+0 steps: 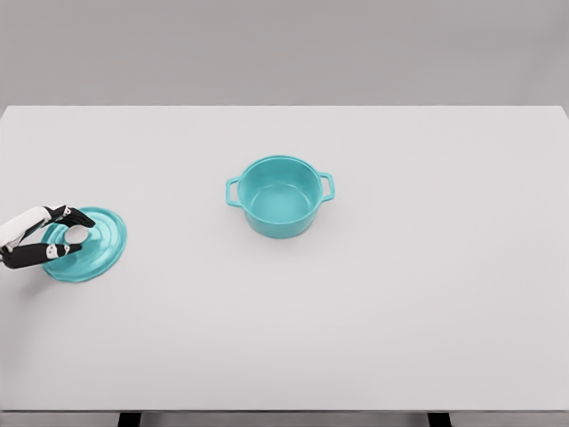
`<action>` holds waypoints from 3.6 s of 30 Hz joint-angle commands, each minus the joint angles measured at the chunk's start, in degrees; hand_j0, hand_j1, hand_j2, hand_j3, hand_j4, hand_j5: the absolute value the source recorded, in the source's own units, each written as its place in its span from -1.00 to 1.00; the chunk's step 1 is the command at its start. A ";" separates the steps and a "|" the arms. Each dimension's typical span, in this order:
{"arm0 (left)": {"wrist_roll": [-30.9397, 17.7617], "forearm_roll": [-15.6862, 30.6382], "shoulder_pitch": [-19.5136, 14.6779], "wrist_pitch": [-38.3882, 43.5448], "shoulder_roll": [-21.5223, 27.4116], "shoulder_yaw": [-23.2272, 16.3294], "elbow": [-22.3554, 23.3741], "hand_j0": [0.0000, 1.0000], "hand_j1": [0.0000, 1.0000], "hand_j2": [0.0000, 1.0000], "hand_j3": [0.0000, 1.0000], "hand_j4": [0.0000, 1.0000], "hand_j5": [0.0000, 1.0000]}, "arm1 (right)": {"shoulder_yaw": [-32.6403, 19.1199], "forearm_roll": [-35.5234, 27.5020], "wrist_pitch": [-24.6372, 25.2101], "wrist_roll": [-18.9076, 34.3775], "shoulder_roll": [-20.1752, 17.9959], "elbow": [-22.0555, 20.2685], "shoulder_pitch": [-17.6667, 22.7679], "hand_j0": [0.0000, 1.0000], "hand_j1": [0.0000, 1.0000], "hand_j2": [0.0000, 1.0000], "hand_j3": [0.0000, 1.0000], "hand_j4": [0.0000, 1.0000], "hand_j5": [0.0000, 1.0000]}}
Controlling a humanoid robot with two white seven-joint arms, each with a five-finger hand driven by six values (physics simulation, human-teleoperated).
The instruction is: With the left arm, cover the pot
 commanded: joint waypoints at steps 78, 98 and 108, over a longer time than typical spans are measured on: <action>-5.07 -6.43 -14.76 8.10 -8.10 -1.12 -14.38 0.07 0.07 0.07 0.07 0.07 0.07 | -0.01 0.03 -0.03 0.02 0.00 0.00 0.00 1.00 1.00 1.00 1.00 1.00 1.00; -5.07 -6.43 -18.98 8.89 -9.33 -3.67 -15.52 0.07 0.07 0.07 0.07 0.07 0.07 | -0.01 0.03 -0.03 0.02 0.00 0.00 0.00 1.00 1.00 1.00 1.00 1.00 1.00; -5.07 -6.52 -21.88 9.77 -10.92 -6.92 -15.43 0.07 0.07 0.07 0.07 0.07 0.07 | -0.01 0.03 -0.03 0.02 0.00 0.00 0.00 1.00 1.00 1.00 1.00 1.00 1.00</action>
